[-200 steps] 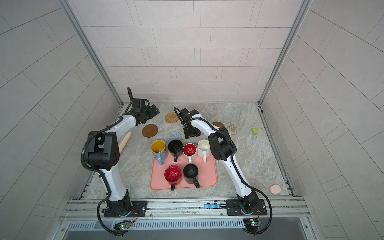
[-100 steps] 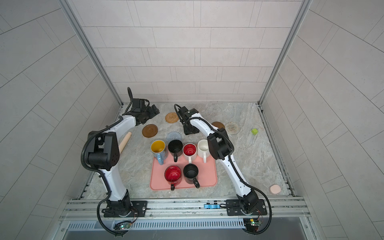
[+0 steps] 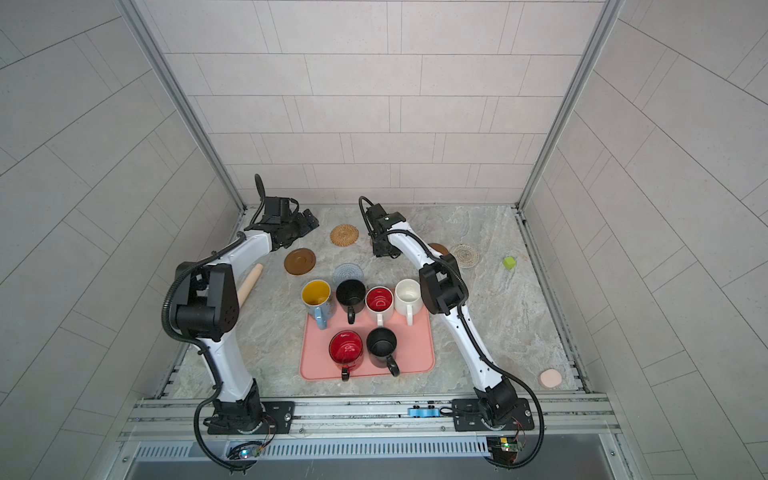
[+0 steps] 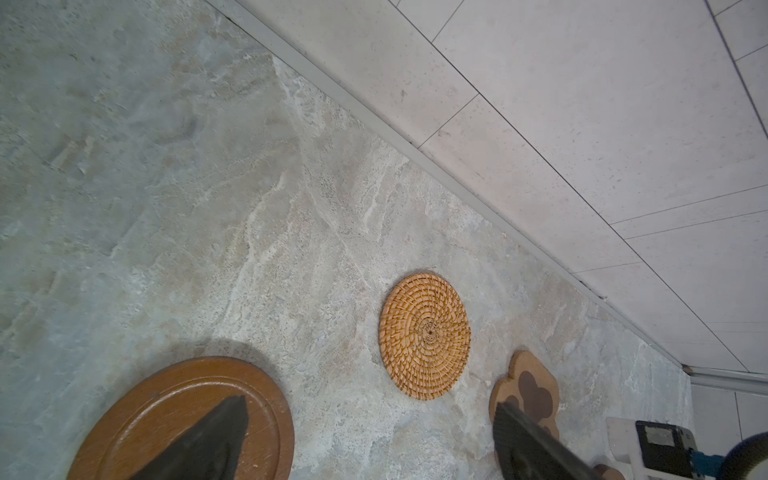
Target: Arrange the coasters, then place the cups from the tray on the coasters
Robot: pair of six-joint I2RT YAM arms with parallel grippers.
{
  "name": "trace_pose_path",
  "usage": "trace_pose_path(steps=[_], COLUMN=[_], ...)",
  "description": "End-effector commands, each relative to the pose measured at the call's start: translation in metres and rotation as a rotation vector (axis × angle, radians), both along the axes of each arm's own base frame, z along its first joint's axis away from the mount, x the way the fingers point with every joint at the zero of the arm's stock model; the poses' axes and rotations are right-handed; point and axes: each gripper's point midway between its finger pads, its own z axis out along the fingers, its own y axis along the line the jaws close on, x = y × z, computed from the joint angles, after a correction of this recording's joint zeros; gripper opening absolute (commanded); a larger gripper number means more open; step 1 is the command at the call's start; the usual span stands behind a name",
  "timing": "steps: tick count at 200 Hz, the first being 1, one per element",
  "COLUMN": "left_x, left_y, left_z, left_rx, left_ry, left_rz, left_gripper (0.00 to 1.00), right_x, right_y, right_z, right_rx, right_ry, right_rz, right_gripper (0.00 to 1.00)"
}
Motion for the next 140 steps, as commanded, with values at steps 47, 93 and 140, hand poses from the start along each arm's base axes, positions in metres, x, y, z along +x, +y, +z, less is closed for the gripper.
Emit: trace_pose_path(steps=[47, 93, 140], left_x=[0.002, 0.001, 0.001], left_y=[0.002, 0.002, 0.002], left_z=[0.03, 0.03, 0.03], left_rx=[0.001, 0.001, 0.001], left_ry=[-0.062, -0.062, -0.064], left_rz=[0.01, 0.01, 0.012], left_gripper=[1.0, 1.0, 1.0], right_x=[0.002, 0.01, 0.011], right_y=[0.006, 0.013, 0.018], right_z=[-0.036, -0.037, -0.039], right_rx=[0.008, 0.029, 0.052], right_ry=[0.03, 0.002, 0.009], right_rz=[0.044, 0.075, 0.087], right_gripper=[0.44, 0.44, 0.44])
